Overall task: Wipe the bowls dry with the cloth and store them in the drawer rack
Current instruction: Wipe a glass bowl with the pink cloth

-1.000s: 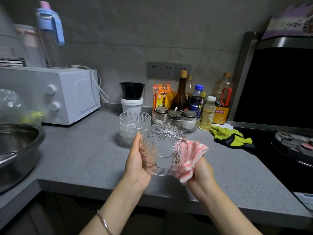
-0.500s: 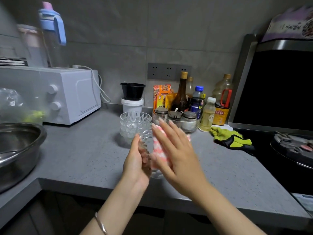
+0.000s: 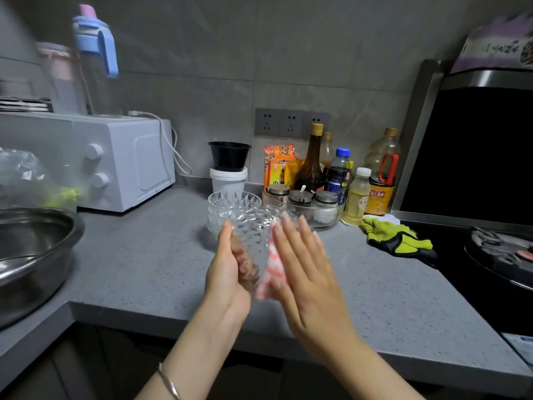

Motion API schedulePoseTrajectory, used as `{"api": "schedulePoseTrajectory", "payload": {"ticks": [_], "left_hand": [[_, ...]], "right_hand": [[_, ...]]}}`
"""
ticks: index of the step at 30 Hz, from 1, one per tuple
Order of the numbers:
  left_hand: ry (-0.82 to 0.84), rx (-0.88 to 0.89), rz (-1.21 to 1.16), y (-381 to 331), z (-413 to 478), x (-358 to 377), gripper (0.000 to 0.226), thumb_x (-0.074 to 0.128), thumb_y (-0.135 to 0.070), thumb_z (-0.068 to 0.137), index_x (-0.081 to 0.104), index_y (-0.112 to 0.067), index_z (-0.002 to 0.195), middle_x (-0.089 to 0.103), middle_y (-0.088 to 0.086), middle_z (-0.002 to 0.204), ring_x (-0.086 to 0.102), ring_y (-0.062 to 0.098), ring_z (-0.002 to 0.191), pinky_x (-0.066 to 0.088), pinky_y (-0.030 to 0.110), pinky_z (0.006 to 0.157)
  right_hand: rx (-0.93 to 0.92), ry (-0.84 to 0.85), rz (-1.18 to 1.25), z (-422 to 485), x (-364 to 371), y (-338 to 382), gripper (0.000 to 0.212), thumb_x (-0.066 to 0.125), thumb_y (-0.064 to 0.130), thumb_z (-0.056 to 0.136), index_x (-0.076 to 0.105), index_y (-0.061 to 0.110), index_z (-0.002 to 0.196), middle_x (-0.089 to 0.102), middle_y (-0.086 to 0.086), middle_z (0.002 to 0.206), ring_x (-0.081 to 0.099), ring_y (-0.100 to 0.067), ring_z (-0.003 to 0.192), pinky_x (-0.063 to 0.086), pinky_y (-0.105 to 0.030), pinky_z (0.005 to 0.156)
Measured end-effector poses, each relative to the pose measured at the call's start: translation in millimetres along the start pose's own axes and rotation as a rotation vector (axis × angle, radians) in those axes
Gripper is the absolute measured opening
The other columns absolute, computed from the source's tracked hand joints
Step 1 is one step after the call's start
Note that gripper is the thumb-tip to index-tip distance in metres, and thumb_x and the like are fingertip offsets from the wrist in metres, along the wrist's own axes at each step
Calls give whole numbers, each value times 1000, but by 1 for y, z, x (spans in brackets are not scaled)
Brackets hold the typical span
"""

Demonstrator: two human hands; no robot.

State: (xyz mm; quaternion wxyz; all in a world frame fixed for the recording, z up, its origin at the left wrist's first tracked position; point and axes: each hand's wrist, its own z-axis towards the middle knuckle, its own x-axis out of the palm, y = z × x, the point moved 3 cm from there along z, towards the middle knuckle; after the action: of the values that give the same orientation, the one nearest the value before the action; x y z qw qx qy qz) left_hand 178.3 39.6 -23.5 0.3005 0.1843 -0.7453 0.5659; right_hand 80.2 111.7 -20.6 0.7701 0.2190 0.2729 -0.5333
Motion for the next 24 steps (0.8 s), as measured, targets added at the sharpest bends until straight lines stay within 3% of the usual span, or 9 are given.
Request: {"api": "schedulePoseTrajectory", "payload": {"ticks": [3,8,11,14,17,19,20,22,24], "left_hand": [[57,-54,5,7,-5,3,53,46,-59,88,67,-11,100,74,9,92,67,11,74,55,47,77],[1,18,-72,5,0,5,56,55,-57,85,63,-12,116,72,11,104,70,28,93,53,46,87],[23,20,-49,8,6,1,55,57,-59,83,65,-12,112,73,10,102,72,25,86,56,38,71],[127,46,62,12,7,2,45,56,-56,84,73,-15,87,74,7,85,71,16,65,51,23,46],[232,109,188,14,6,5,44,56,-55,78,75,-15,75,71,8,82,67,16,64,50,23,50],[236,141,203,11,4,4,41,59,-51,82,70,-12,80,69,9,78,65,15,61,50,20,54],[255,144,210,12,6,3,42,61,-51,83,67,-10,86,70,11,85,67,19,68,51,23,63],[232,124,208,13,4,0,44,60,-50,84,66,-7,92,72,9,98,70,22,83,51,33,78],[170,108,169,13,8,-9,42,57,-49,85,68,-9,90,74,7,95,72,20,82,52,39,80]], "right_hand": [[-69,6,-82,2,1,2,55,22,39,101,17,17,151,8,3,159,5,-17,147,4,-38,119],[79,-15,-39,6,-3,-12,58,16,44,101,14,14,151,5,1,160,3,-16,147,7,-42,117],[28,-22,-29,-10,5,-1,63,26,47,99,12,14,151,5,-2,160,4,-20,147,5,-41,118],[-104,-62,-117,-2,2,0,60,32,47,98,23,18,149,18,-4,158,12,-23,146,10,-47,117],[-32,-93,-31,18,-7,-8,52,34,49,96,36,29,143,30,1,154,20,-17,144,19,-44,116],[153,-53,169,28,-11,-19,46,31,55,93,48,38,132,45,11,140,42,-6,128,39,-38,104],[245,-21,305,31,-10,-28,45,29,59,91,52,41,125,53,16,129,51,-1,114,48,-35,94],[382,26,518,32,-6,-48,44,28,63,89,57,42,114,63,19,107,60,3,93,56,-35,78],[412,43,517,28,-3,-66,42,32,58,94,64,32,104,68,13,86,63,-3,76,57,-40,66]]}}
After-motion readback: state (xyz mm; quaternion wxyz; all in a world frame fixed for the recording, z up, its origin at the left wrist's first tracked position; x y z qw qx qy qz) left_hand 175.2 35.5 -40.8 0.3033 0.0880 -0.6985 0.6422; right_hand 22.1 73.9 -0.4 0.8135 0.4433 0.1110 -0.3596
